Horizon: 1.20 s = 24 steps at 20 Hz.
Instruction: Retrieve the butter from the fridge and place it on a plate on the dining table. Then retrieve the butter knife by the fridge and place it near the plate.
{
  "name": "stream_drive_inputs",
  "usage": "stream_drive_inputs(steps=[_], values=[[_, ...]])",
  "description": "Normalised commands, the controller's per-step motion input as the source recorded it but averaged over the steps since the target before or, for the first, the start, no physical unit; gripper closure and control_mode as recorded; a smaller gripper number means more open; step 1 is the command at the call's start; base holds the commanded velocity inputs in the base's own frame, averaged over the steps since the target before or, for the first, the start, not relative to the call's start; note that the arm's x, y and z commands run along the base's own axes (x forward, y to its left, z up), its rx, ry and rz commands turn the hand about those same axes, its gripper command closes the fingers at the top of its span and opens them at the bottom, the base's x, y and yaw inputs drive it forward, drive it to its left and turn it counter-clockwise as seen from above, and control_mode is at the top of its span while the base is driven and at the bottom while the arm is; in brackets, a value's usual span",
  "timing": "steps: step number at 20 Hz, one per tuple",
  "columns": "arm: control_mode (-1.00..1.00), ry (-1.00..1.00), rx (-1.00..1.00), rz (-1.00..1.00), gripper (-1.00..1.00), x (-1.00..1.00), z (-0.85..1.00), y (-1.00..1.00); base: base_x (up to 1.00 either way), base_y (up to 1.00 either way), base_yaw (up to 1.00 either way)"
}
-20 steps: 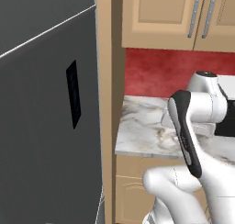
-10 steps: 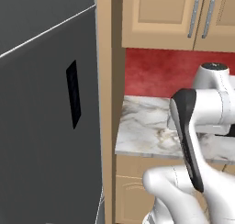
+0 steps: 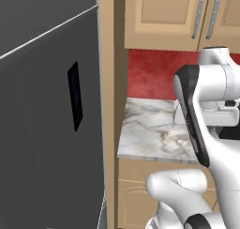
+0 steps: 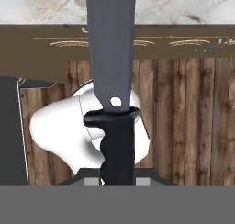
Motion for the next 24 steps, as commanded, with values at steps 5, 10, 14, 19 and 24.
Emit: stream_drive_inputs(steps=[5,10,14,19,24], values=[[-1.0,-0.11,0.0,0.0,1.0,-0.42,-0.05,0.0,0.0,0.0,0.0],[-1.0,-0.02,0.0,0.0,1.0,-0.22,0.0,0.0,0.0,0.0,0.0],[-1.0,0.04,0.0,0.01,1.0,0.0,-0.03,0.0,0.0,0.0,0.0],[-1.0,0.0,0.0,0.0,1.0,0.0,0.0,0.0,0.0,0.0,0.0],[1.0,0.0,0.0,0.0,1.0,0.0,0.0,0.0,-0.03,-0.01,0.0]])
